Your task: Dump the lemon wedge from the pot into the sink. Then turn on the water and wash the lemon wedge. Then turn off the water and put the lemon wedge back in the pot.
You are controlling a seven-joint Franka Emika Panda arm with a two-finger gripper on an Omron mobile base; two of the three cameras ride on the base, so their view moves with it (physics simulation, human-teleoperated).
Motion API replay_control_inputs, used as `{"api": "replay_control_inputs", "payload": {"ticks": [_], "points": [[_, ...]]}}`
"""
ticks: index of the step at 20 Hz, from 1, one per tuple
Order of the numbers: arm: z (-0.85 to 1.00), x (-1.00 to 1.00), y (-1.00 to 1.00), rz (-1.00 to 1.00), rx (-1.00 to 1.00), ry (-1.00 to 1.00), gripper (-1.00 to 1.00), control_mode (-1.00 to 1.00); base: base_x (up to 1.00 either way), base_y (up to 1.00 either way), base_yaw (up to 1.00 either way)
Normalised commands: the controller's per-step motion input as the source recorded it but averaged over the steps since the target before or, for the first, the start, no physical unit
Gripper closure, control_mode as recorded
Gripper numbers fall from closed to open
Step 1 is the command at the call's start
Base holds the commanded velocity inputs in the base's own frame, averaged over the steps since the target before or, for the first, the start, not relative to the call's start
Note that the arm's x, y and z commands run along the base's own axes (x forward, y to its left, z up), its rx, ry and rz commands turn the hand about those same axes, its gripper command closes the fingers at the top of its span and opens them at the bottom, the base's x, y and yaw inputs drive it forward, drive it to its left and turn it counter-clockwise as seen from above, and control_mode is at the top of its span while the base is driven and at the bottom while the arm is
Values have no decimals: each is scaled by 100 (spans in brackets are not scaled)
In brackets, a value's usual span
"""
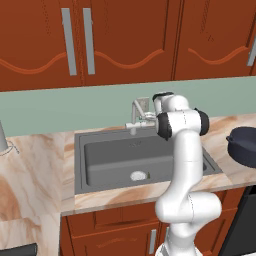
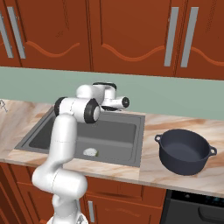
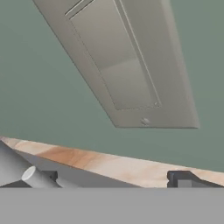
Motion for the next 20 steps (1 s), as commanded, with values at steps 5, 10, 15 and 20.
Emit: {"api": "replay_control_inputs", "payload": {"ticks": [5, 10, 15, 20], "points": [[-10, 19, 0, 0, 0, 0, -100, -100, 0, 0, 0], [-17, 19, 0, 0, 0, 0, -100, -100, 0, 0, 0], [-22, 13, 0, 0, 0, 0, -100, -100, 0, 0, 0], [-34, 1, -19, -1, 0, 0, -100, -100, 0, 0, 0]]}}
